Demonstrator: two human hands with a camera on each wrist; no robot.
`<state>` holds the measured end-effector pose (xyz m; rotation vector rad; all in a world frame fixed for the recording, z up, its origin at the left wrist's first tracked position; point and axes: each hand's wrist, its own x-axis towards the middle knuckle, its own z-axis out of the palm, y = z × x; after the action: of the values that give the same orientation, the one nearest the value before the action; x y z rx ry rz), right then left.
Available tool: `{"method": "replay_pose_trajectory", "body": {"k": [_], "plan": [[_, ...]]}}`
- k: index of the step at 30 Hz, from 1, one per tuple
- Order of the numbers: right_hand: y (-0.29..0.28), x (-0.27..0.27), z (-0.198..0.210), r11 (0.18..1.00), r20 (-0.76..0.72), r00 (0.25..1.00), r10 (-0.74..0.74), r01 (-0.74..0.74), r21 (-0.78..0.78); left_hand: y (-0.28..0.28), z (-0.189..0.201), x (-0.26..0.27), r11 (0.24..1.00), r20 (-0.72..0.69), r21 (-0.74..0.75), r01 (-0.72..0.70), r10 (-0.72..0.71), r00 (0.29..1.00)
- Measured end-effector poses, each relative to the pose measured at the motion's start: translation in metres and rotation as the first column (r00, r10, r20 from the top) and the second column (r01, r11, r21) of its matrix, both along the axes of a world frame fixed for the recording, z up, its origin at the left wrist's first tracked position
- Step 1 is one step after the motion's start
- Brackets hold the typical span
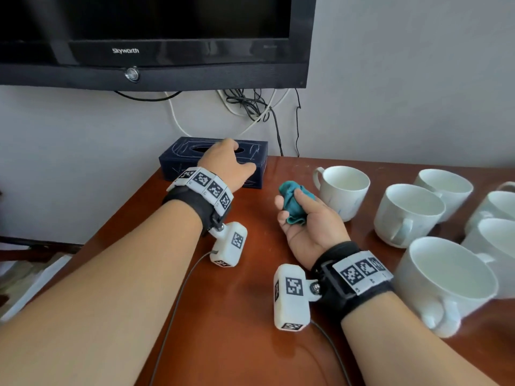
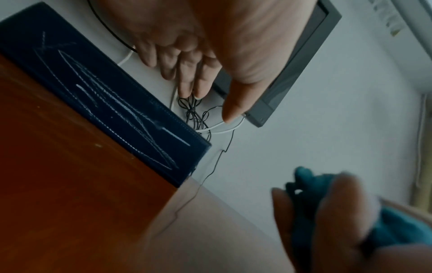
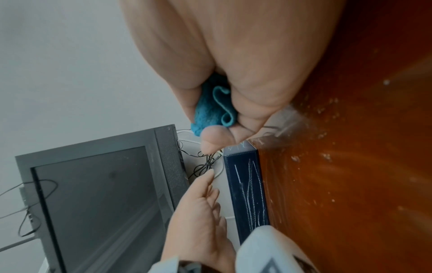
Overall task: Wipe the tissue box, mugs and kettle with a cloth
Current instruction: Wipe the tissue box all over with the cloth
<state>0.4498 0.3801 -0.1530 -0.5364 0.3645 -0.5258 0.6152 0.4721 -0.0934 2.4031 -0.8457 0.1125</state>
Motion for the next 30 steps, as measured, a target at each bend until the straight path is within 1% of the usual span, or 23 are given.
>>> {"method": "replay_pose_trajectory", "body": {"k": [4,9,12,14,17,20,26,30], "plan": [[-0.004,0.001,-0.002,1.000,0.009,1.000,-0.006,0.006,0.013,-0.012,-0.006,0.012,0.984,0.025,0.179,-0.011,0.007,1.000],[-0.005,0.002,-0.003,1.000,0.011,1.000,0.008,-0.008,0.017,-0.023,-0.007,0.020,0.954,0.058,0.296,-0.042,0.026,0.998],[-0.005,0.001,-0.002,1.000,0.019,1.000,0.009,-0.010,0.027,-0.027,-0.010,0.026,0.947,0.051,0.318,-0.049,0.034,0.998],[-0.006,0.000,-0.002,1.000,0.027,1.000,0.010,-0.010,0.027,-0.030,-0.010,0.028,0.941,0.085,0.329,-0.079,0.054,0.995],[-0.006,-0.001,-0.001,1.000,0.036,0.999,0.010,-0.011,0.028,-0.035,-0.007,0.028,0.907,0.138,0.393,-0.150,0.103,0.985],[-0.007,0.000,-0.001,1.000,0.035,0.999,0.006,-0.007,0.027,-0.038,-0.006,0.028,0.876,0.121,0.447,-0.180,0.141,0.983],[-0.005,-0.001,0.002,0.999,0.050,0.999,0.007,-0.010,0.050,-0.025,-0.003,0.008,0.843,0.098,0.510,-0.168,0.138,0.986],[-0.002,-0.004,0.007,0.999,0.062,0.998,0.010,-0.013,0.039,0.003,-0.004,-0.007,0.853,0.052,0.513,-0.092,0.076,0.996]]}}
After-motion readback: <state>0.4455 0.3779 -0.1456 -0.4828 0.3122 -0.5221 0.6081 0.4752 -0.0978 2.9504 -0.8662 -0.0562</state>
